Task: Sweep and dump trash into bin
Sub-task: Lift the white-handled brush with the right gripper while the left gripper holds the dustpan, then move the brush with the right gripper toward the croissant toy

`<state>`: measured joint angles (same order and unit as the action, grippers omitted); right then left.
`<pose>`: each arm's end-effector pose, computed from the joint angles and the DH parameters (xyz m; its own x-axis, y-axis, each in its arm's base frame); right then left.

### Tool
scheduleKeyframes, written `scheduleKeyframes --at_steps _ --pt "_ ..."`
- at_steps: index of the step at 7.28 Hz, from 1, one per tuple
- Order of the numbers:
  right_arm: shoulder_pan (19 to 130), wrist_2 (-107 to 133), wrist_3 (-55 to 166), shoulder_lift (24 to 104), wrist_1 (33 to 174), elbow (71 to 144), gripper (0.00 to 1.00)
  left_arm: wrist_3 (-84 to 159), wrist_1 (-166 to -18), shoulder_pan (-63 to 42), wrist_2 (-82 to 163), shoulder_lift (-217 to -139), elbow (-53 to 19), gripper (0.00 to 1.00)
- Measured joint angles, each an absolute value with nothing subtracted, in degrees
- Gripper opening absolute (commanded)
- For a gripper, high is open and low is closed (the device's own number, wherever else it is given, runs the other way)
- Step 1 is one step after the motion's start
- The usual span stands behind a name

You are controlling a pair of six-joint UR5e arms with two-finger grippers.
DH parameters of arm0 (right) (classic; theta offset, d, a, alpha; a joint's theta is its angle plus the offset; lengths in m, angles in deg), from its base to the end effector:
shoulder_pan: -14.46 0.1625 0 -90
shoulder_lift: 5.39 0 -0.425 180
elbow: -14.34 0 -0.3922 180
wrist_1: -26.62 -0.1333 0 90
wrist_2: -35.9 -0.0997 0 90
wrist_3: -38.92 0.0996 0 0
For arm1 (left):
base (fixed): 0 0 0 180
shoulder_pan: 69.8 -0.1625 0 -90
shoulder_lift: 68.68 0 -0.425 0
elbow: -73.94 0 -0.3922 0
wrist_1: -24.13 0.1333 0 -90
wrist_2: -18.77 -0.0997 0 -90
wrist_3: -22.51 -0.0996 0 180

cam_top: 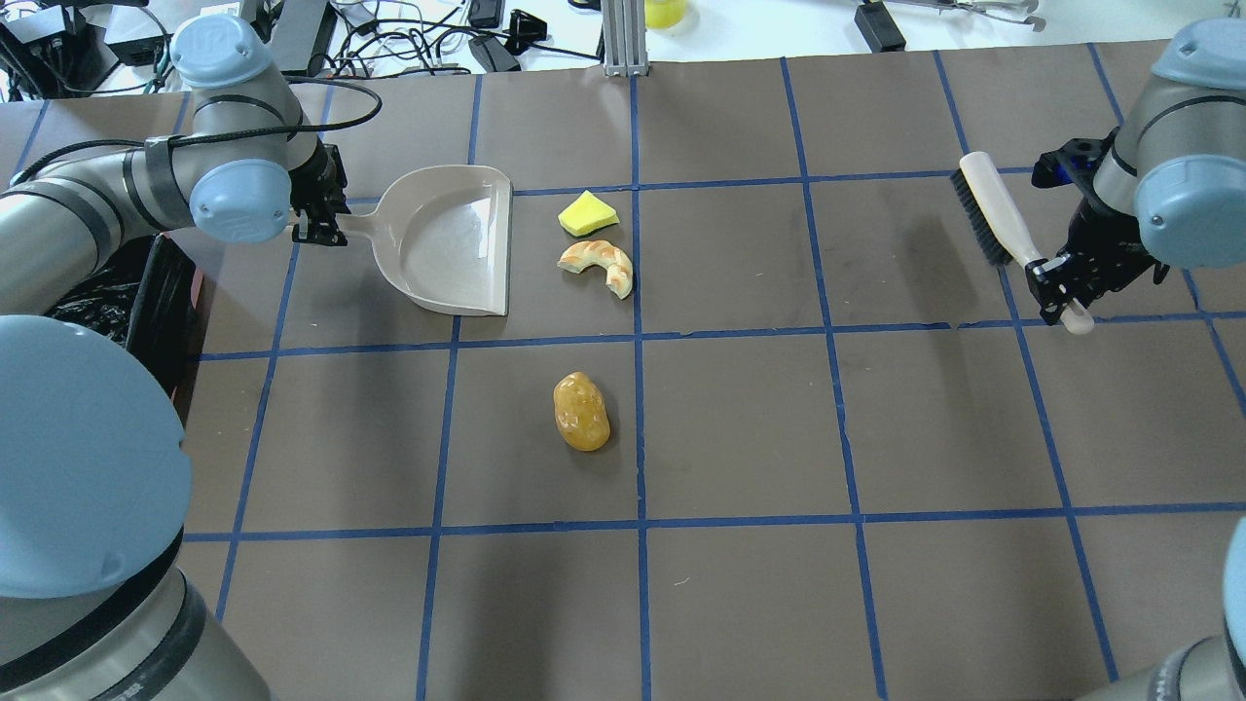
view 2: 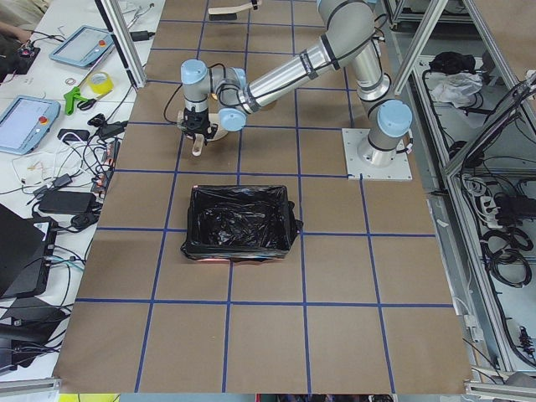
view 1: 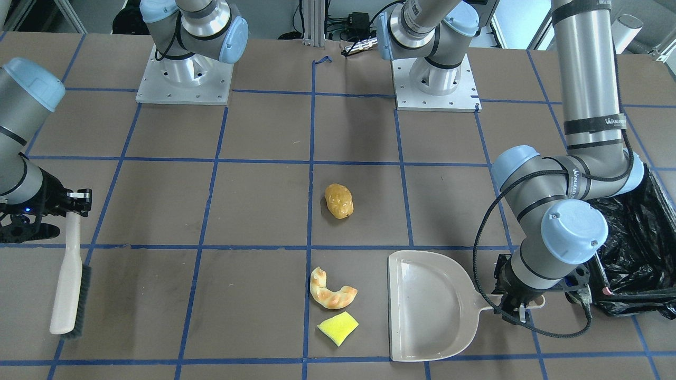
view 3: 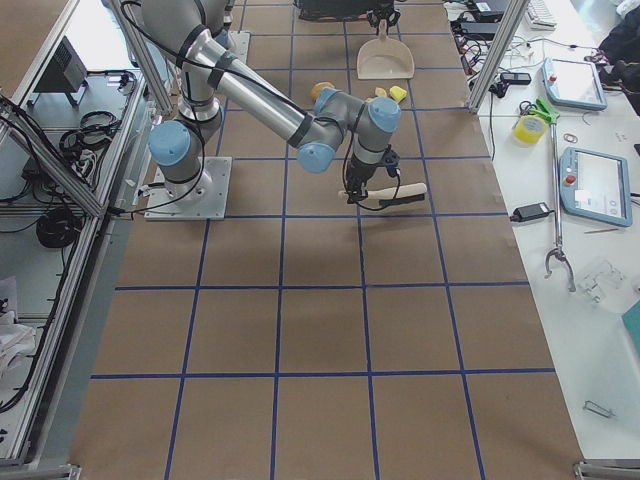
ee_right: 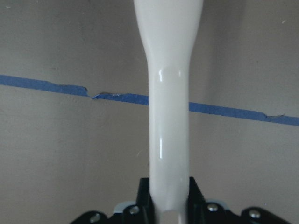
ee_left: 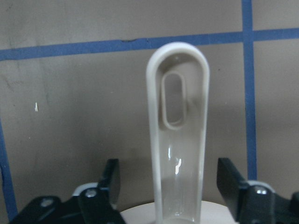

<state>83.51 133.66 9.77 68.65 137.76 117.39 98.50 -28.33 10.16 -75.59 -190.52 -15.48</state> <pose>-0.0830 -0.5519 0.2695 -0.9864 -0.1563 0.0501 -0.1446 0.9721 0.1847 -0.0071 -0.6811 0.2322 -0.0692 -0.9937 0.0878 -0.9932 0.0603 -0.0998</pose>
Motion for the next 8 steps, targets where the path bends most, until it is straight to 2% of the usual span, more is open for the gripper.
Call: scheduleKeyframes --at_steps 3,5,8 --pt "91.53 133.27 22.23 71.35 132.64 116.81 0.08 98.98 -28.50 10.18 -75.94 -189.90 -15.60 0.00" --pt "100.73 132.28 35.48 72.23 129.74 116.40 0.07 98.98 -28.79 10.41 -77.55 -189.89 -16.08 0.00" --pt "112.89 125.04 57.67 69.21 130.14 115.06 0.04 99.08 -28.84 10.84 -79.18 -190.01 -16.77 0.00"
